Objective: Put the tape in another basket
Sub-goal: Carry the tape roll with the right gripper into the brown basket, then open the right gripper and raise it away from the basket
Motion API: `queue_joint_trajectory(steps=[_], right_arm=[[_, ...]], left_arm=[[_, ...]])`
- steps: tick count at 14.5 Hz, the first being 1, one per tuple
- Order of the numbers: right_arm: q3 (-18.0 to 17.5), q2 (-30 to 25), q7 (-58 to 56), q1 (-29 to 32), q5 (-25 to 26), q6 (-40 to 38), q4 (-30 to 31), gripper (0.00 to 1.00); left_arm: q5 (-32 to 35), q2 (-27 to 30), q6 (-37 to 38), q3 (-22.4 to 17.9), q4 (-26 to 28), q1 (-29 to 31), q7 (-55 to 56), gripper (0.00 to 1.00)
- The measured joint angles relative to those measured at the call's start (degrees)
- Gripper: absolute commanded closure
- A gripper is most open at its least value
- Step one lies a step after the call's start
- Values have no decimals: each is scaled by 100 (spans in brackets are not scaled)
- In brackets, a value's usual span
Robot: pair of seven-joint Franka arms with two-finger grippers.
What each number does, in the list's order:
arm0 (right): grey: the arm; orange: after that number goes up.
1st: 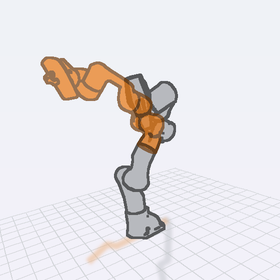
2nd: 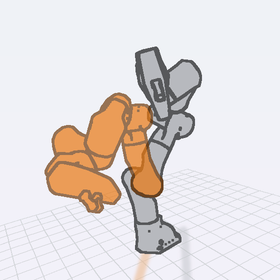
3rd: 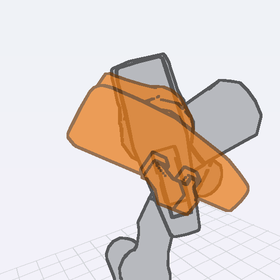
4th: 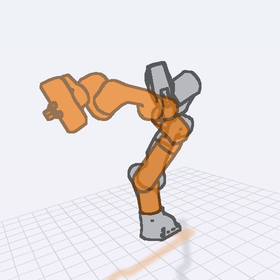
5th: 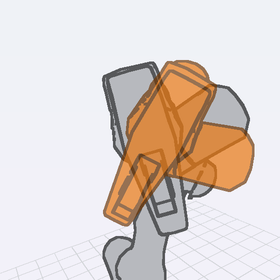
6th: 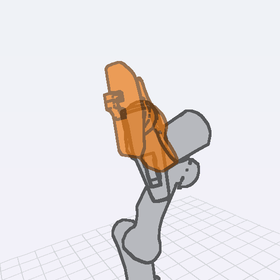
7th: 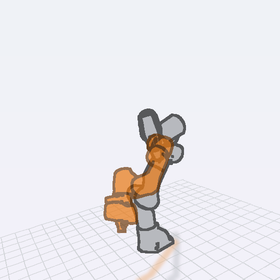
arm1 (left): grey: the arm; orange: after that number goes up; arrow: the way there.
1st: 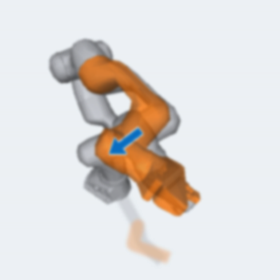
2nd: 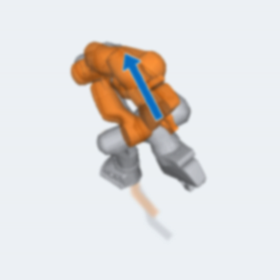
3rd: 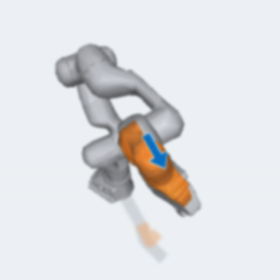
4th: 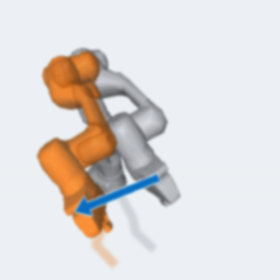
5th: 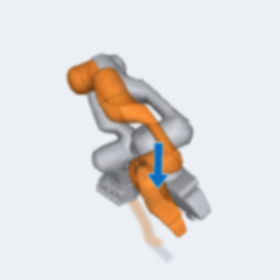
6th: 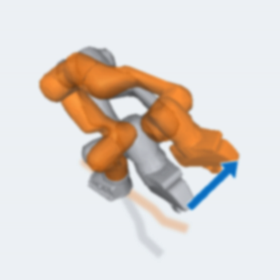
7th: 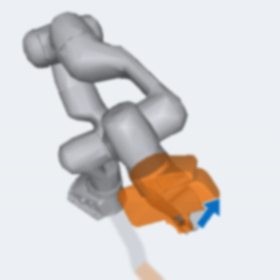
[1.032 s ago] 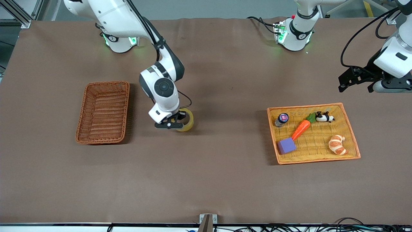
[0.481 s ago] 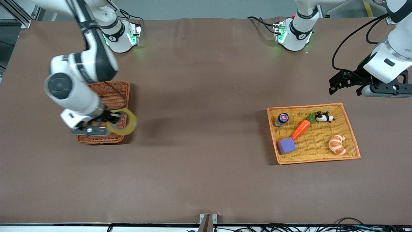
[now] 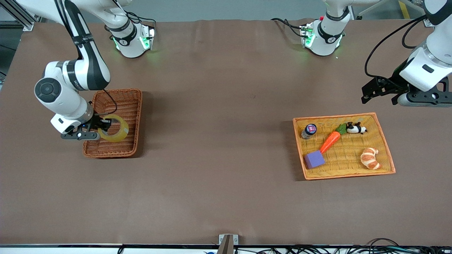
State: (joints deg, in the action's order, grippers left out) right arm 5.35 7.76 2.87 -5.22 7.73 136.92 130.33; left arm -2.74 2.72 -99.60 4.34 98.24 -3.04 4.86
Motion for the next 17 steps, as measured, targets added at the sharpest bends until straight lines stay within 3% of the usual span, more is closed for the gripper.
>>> queue_joint_trajectory(steps=[5,9,10,11,12,13,15,17], right_arm=[[-4,16,-239,355,18,1262,819,97],[-17,274,-309,437,184,1672,1015,87],[-17,315,-335,482,236,1690,1015,78],[-17,338,-352,513,256,1692,1015,53],[-19,346,-364,529,260,1692,1015,19],[-23,341,-366,534,261,1684,1012,0],[-91,229,-328,529,261,1270,869,0],[-216,-120,-223,453,260,284,400,0]], left_arm=[[136,0,0,1,0,1,0,0],[279,0,0,0,0,10,0,0],[282,0,0,-1,0,11,0,0],[283,0,0,-2,0,14,0,0],[283,0,0,-2,0,16,0,0],[284,0,0,-2,0,17,0,0],[284,0,0,-2,0,18,0,0],[284,0,0,-3,0,19,0,0]])
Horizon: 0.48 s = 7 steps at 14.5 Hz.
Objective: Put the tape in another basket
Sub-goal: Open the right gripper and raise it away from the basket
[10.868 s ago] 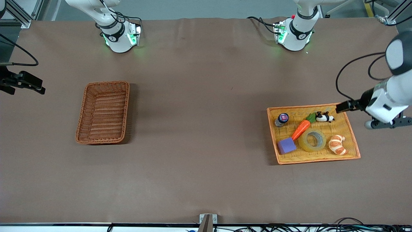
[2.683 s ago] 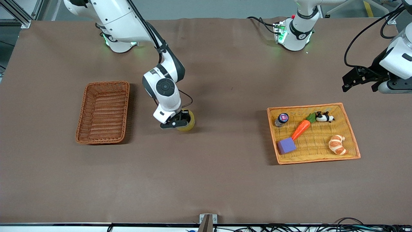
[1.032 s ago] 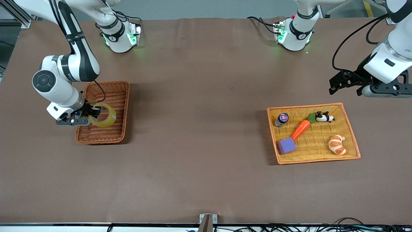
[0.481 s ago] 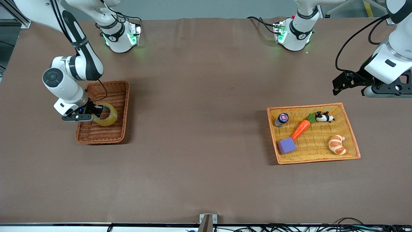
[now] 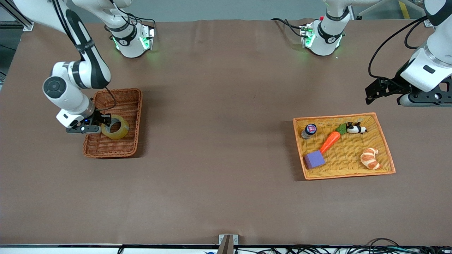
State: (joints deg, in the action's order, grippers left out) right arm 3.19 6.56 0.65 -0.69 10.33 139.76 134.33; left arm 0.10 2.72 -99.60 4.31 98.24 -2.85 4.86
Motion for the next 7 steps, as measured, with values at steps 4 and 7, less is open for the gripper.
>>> queue_joint_trajectory(steps=[4,7], right_arm=[[-52,-438,92,-97,-1,-561,-364,0],[-53,-626,101,-105,-1,-1249,-956,0]], left_arm=[[0,0,0,0,0,0,0,0],[0,0,0,0,0,0,0,0]])
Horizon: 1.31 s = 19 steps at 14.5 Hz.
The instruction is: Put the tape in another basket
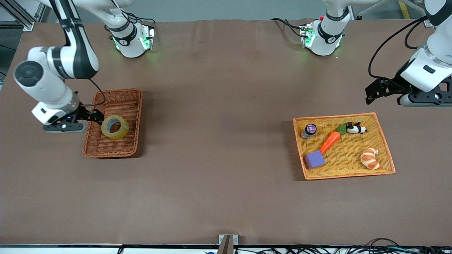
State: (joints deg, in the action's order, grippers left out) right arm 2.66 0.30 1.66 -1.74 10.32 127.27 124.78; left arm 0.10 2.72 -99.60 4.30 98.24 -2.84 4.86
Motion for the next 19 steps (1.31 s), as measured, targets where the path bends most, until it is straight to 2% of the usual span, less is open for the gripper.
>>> queue_joint_trajectory(steps=[3,7,10,12,14,16,19], right_arm=[[-6,-112,2,-50,-27,-1189,-1279,0],[2,-130,28,-66,-544,-2265,-2416,0],[28,-128,33,36,-682,-3112,-3298,0],[-3,-122,33,154,-862,-3627,-3648,0],[-179,-120,33,326,-923,-4049,-3860,0],[-329,-115,33,396,-925,-4155,-3900,0],[-375,-77,34,397,-925,-4176,-3900,0]], left_arm=[[0,0,0,0,0,2,0,0],[0,0,0,0,-3,2,0,0],[0,0,0,-1,-7,3,0,0],[0,0,0,-1,-8,3,1,0],[0,0,0,-1,-9,3,4,0],[0,0,0,-2,-9,3,5,0],[0,0,0,-2,-21,4,5,0]])
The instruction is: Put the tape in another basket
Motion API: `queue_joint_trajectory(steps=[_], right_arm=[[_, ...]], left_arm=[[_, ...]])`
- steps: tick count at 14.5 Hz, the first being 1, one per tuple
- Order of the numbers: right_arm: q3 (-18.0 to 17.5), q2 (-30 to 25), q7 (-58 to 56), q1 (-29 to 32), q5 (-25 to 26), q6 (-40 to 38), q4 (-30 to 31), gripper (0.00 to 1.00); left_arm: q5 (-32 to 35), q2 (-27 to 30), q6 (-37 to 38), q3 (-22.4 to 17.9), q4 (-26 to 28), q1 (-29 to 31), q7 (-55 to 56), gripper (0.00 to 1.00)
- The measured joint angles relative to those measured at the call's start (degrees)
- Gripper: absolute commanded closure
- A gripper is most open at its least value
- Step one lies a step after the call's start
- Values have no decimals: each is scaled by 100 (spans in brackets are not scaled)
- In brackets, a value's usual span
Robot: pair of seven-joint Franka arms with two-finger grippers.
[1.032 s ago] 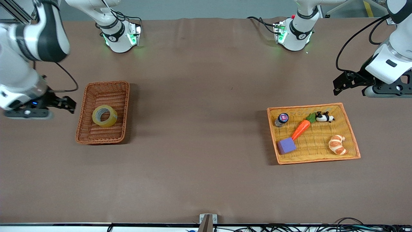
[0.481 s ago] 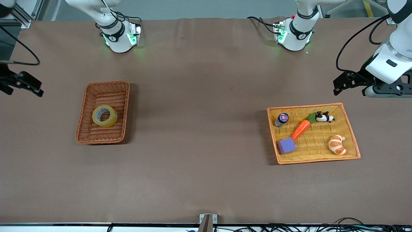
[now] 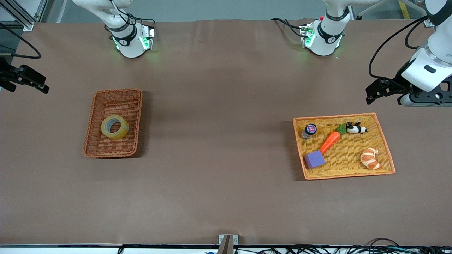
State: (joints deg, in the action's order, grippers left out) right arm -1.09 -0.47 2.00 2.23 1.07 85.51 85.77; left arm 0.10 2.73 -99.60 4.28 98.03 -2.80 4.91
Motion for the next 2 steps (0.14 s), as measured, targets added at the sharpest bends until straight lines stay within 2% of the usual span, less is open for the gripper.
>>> queue_joint_trajectory(steps=[2], right_arm=[[0,15,0,4,0,7,-3,0]], left_arm=[[0,0,0,0,-27,0,0,0]])
